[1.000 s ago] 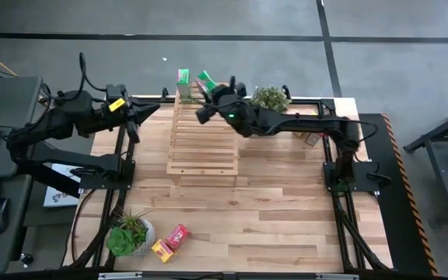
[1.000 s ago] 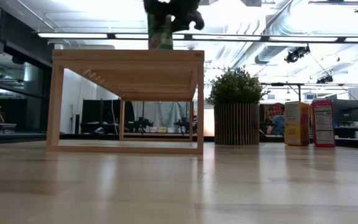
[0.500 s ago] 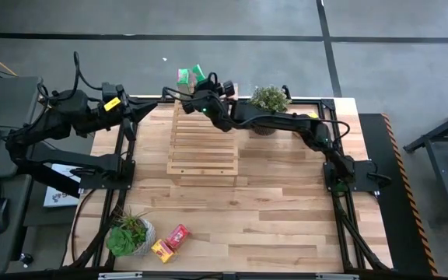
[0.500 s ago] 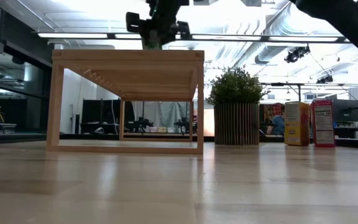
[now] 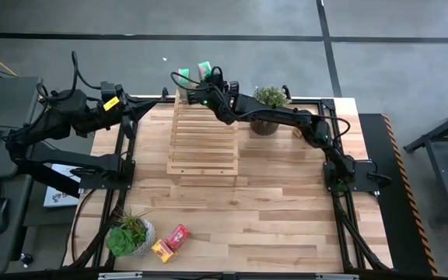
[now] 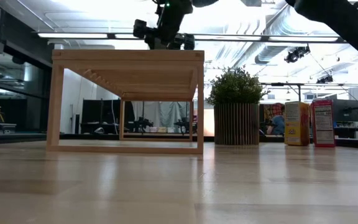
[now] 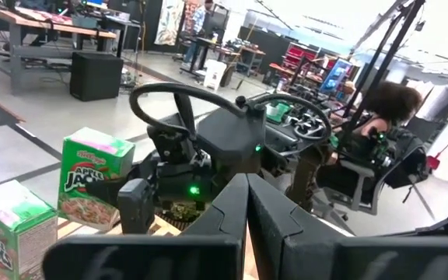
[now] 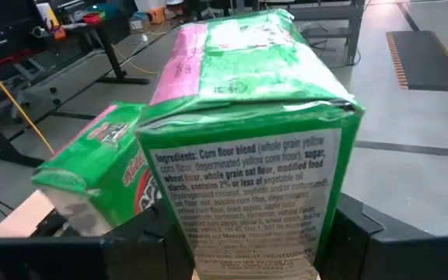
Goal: Stack cereal on shelf
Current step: Put the green cereal box on the shelf aligned with the other green cereal box
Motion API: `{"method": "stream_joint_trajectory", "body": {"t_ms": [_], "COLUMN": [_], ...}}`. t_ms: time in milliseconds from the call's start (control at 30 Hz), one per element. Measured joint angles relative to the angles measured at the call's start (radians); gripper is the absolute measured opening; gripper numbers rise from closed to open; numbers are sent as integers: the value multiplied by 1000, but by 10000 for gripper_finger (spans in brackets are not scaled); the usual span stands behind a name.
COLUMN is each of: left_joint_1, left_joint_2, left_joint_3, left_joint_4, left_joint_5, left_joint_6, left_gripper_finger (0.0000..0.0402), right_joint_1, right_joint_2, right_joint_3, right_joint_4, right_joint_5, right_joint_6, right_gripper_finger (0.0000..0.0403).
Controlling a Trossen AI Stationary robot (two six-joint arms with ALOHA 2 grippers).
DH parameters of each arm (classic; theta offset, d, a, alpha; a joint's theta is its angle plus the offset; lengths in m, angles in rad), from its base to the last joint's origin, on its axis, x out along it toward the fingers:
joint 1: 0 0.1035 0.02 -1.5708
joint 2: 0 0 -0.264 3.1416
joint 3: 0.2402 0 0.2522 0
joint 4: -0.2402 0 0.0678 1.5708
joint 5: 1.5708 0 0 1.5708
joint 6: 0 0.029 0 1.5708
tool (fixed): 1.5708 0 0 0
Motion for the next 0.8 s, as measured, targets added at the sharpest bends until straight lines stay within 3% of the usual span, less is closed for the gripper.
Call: {"method": "stream_joint_trajectory", "body": {"t_ms": [367, 800], "left_joint_1": [0, 0], "left_joint_2": [0, 0], "left_joint_3": [0, 0], "left_joint_4": [0, 0], "left_joint_5": [-3, -3], "left_joint_6": [4, 4], "left_gripper_finger": [0, 0], "right_joint_1": [-21, -21], "right_joint_2": [51, 69], "right_joint_3": [-2, 0], "right_joint_4": [1, 44], "right_joint_5": [-88, -91], "right_joint_6": [46, 26], "right_gripper_finger": [188, 188]}}
